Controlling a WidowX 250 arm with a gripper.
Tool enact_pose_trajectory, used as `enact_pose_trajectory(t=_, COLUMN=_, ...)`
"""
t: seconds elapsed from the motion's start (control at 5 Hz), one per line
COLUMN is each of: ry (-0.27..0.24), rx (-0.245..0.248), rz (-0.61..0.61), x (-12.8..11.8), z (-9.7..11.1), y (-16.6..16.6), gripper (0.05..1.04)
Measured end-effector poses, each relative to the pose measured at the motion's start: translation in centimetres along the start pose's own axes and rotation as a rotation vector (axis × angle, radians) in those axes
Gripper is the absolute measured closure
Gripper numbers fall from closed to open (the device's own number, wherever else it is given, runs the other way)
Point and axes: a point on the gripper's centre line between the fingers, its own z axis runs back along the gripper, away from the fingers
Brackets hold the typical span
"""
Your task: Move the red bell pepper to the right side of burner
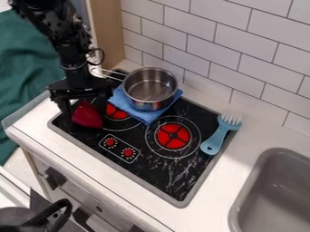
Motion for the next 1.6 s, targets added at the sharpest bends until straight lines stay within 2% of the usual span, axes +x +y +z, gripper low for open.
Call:
enact_pose_trajectory(t=0.2, ry=0.009, rx=0.013, rz=-0.005, x=0.5, z=-0.4, y=-0.7, gripper=0.139)
enact_pose_trajectory(t=0.4, ry=-0.005, rx=0.022, rz=-0.018, x=0.6, z=-0.4, y=-1.3, gripper=0.436)
enact_pose_trajectory(t=0.6, ry=0.008, rx=0.026, rz=-0.025, x=0.3, z=-0.4, y=-1.5, gripper=0.736)
enact_pose_trajectory(t=0.8, ry=0.016, rx=0.025, rz=-0.029, x=0.2, z=-0.4, y=-1.5, gripper=0.947)
enact_pose_trajectory(t=1.0, ry=0.021, rx=0.013, rz=-0.043, x=-0.1, z=-0.4, y=-1.8, gripper=1.015)
enact_pose_trajectory(t=1.2, ry=-0.055, rx=-0.035, rz=-0.035, x=0.4, z=1.3, y=-2.4, gripper=0.875)
enact_pose_trajectory(t=1.4, ry=-0.178, rx=-0.095, rz=-0.02, x=0.6, z=3.6, y=-3.0, gripper=0.628)
enact_pose_trajectory(t=1.6, ry=-0.264, rx=-0.102, rz=-0.001, x=-0.4, z=6.2, y=-3.1, gripper=0.314)
